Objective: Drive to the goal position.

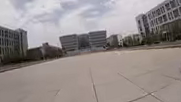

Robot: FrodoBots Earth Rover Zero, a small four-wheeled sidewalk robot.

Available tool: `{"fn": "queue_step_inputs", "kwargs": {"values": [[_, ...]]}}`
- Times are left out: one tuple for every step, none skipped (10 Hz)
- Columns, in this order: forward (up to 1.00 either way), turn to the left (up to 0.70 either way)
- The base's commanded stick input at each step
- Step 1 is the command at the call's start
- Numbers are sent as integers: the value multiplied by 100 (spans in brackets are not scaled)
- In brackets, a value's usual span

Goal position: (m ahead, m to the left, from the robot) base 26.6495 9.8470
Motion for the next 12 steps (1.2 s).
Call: {"fn": "queue_step_inputs", "kwargs": {"values": [[70,34],[70,29],[70,5],[70,0],[70,0],[70,0],[70,0],[70,0],[70,0],[70,0],[70,-5],[70,-34]]}}
